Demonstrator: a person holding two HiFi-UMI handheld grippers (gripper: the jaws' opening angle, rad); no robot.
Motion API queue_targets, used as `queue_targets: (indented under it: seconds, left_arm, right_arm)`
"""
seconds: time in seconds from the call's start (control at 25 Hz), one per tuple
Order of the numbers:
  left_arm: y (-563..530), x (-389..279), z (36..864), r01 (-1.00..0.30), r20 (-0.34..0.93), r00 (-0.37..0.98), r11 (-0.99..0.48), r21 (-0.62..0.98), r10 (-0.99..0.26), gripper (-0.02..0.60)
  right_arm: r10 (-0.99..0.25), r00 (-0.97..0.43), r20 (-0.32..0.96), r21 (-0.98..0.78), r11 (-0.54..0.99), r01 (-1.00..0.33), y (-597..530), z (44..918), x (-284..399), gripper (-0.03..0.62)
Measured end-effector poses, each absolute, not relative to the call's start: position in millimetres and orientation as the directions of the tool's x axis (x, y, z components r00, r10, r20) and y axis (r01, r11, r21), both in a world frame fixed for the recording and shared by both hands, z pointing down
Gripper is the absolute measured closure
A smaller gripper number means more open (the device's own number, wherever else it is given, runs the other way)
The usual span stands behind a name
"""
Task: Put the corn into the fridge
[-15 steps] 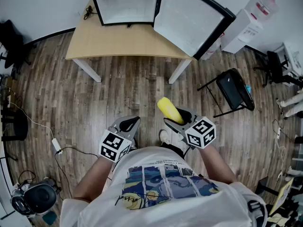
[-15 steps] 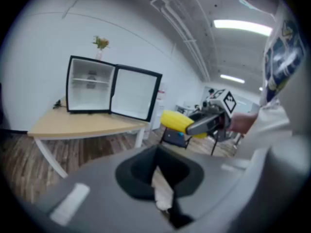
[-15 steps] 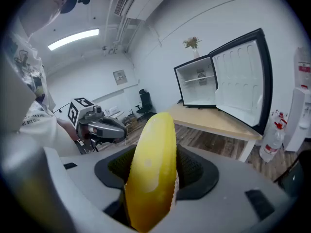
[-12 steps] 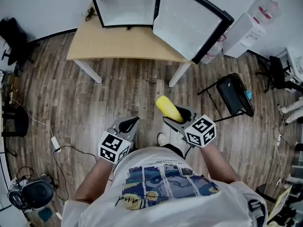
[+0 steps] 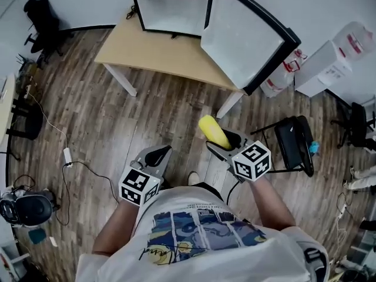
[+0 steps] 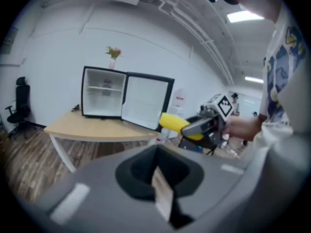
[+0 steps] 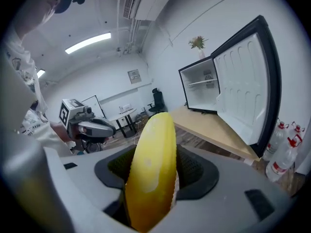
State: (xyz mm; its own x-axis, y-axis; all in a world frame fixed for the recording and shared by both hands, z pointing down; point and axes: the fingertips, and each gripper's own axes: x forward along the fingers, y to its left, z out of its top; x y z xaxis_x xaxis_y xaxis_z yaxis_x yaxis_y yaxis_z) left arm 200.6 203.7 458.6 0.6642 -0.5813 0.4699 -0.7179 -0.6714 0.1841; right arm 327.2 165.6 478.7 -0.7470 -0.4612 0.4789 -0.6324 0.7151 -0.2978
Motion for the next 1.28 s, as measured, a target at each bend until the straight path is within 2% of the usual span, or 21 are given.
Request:
queue_targets:
  seconds: [0.28, 0.52, 0.88, 1.28]
  left_arm:
    - [188, 183, 466, -0.749, 0.488, 0.631, -0.638, 0.181, -0.603, 0.572]
    - [139, 153, 464, -0.707, 0.442, 0.679, -0.683, 0.183, -0.586, 0.572]
    - [64, 58, 449, -0.642, 0.394, 0.743, -0.743, 0.190, -0.541, 0.572]
    - [21, -46, 457, -0.685, 0.387, 0.715, -0.695, 0.220, -0.582, 0.572]
  right_arm:
    - [-0.457, -0.744, 0.487, -0.295, 0.716, -0.633, 130, 485, 317, 0.341]
    - [-0.489, -0.702, 0.518, -0.243, 0.703, -0.668, 81, 476, 286, 0.341]
    - [-0.543, -0.640, 0.543, -0.209, 0.651, -0.730, -10, 461, 205, 0.342]
    - [-0.585, -0.595, 0.551, -0.140, 0.638, -0.757, -106, 442, 136, 0.342]
